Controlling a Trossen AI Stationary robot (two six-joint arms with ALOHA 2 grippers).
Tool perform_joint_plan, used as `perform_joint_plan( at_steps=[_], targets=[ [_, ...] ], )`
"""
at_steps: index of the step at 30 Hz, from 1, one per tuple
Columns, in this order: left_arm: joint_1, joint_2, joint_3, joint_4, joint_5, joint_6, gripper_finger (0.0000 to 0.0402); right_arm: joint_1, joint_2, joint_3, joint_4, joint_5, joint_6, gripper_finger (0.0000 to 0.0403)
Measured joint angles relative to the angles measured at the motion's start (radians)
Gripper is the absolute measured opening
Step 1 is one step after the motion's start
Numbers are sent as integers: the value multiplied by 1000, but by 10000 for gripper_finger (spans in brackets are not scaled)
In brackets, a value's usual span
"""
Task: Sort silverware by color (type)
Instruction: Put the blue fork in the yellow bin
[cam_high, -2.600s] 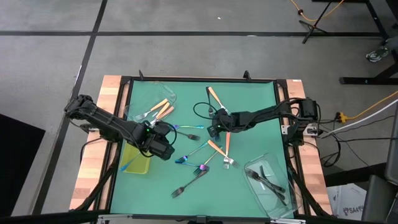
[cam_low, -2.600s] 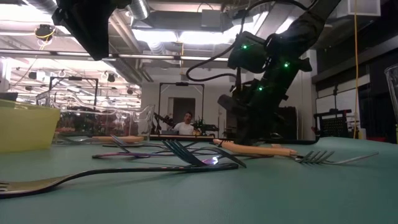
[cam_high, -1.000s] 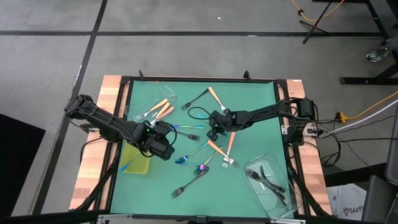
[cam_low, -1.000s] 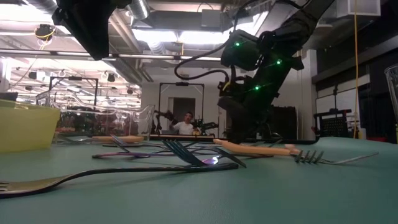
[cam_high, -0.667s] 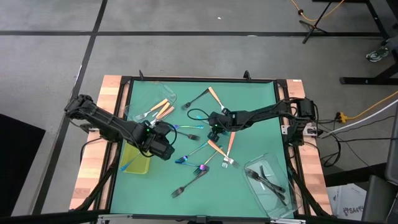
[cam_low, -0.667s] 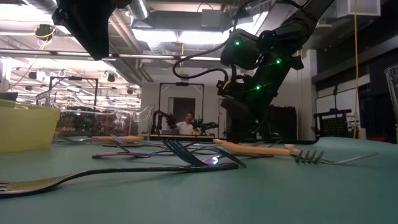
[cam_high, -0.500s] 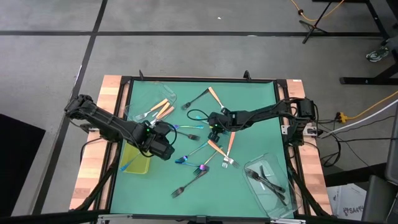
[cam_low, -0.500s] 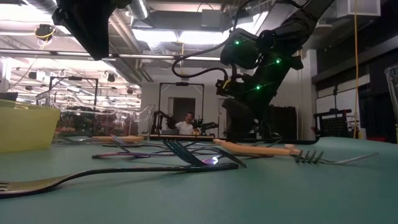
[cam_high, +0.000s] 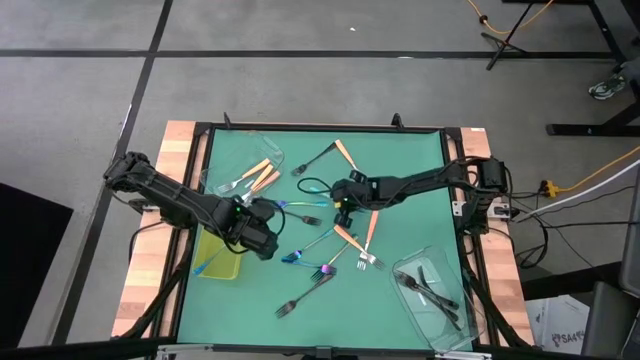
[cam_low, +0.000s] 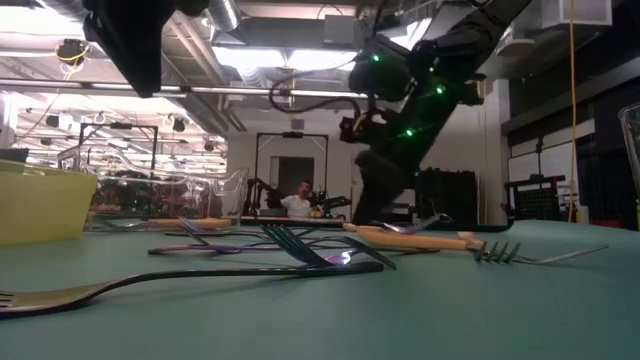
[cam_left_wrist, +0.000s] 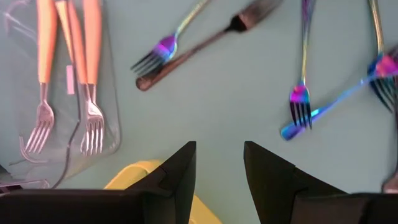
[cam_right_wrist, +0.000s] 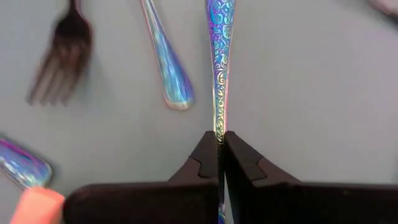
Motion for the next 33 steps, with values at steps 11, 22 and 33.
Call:
perform_joint_plan(
  at_steps=[11,22,33],
  targets=[
    [2,-42,0,-101,84,-10,128,9,-1,154,-5,-51,-165,0],
    [39,-200,0,-104,37,-14,128,126,-2,242,1,-21,-393,0],
    [134,-208,0,86,31,20,128,240,-2,248,52,80,-624,0]
  ],
)
